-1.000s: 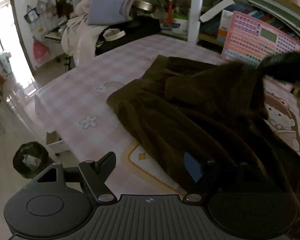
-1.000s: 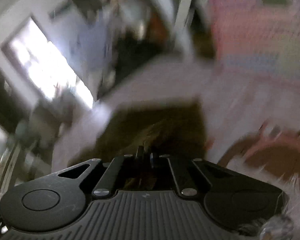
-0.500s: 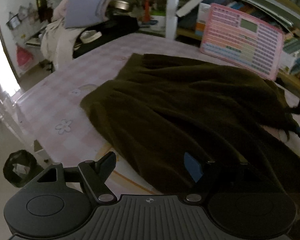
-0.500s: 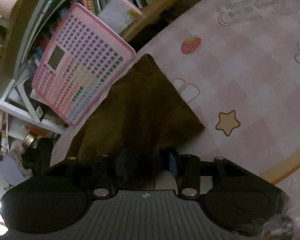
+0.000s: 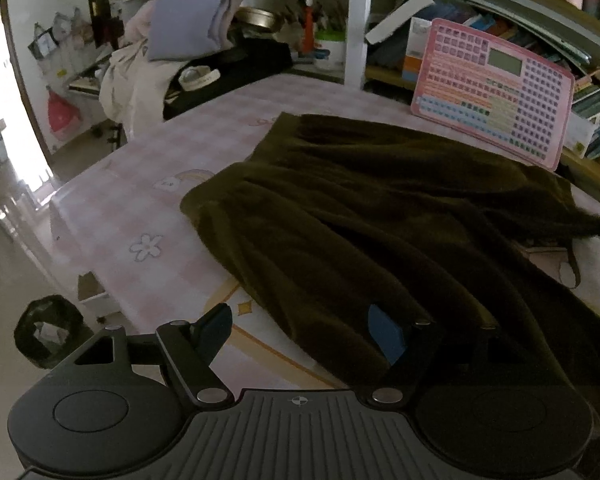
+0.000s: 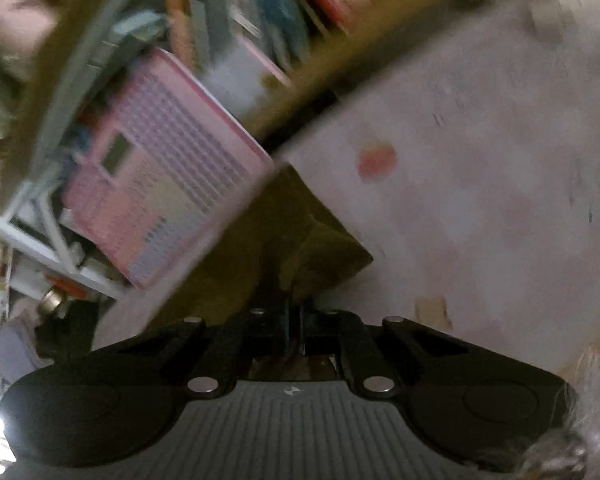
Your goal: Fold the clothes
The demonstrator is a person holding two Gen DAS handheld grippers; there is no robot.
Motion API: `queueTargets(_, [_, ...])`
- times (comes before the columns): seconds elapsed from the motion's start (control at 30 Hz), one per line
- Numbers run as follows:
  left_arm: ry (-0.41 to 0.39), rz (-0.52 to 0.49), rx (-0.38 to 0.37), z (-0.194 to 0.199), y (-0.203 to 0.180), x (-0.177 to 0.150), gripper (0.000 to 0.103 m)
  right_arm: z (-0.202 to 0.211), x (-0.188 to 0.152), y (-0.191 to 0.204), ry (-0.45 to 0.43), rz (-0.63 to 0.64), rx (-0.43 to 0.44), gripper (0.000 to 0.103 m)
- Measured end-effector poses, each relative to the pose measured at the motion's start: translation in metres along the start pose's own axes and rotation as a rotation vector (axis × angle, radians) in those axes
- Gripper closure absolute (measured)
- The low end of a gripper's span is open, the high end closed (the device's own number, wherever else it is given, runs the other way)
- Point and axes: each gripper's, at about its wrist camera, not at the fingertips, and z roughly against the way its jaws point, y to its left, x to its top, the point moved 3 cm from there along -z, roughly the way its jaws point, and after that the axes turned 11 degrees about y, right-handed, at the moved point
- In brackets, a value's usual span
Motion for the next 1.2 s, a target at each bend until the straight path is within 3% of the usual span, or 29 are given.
queueTargets(0.23, [-0.001,-0.023,-0.008,0.000,-0.001,-0.002,0.026,-0.033,0.009,-0.016,0.113,0.074,-0.107,0.099])
queueTargets(0.27, [-0.002,-0.024,-0.007,0.001,0.000,-0.003,0.026,-0.030,0.008,-0.016,0.112,0.078,-0.106,0.096])
queueTargets(0.33, [0.000,-0.012,-0.007,0.000,0.005,-0.002,0.026,-0.024,0.006,-0.016,0.108,0.085,-0.104,0.078])
queueTargets(0.4, [-0.010,0.011,-0.012,-0.001,0.013,0.002,0.026,-0.017,0.004,-0.017,0.106,0.093,-0.102,0.065])
queueTargets(0.47, [-0.018,0.035,-0.023,-0.004,0.022,0.009,0.026,-0.006,-0.004,-0.016,0.111,0.111,-0.107,0.065])
queueTargets(0.6, [-0.041,0.054,-0.054,-0.011,0.037,0.024,0.026,0.022,-0.029,-0.008,0.119,0.194,-0.126,0.065])
queueTargets(0.9, [-0.059,0.028,-0.138,-0.033,0.080,0.050,0.026,0.075,-0.113,0.001,0.081,0.319,-0.256,0.052])
queueTargets(1.03, [-0.039,0.008,-0.171,-0.044,0.103,0.054,0.025,0.087,-0.150,0.005,0.068,0.281,-0.323,0.046])
queueTargets(1.2, [0.005,-0.014,-0.167,-0.062,0.130,0.062,0.026,0.104,-0.194,0.015,0.028,0.242,-0.381,0.047])
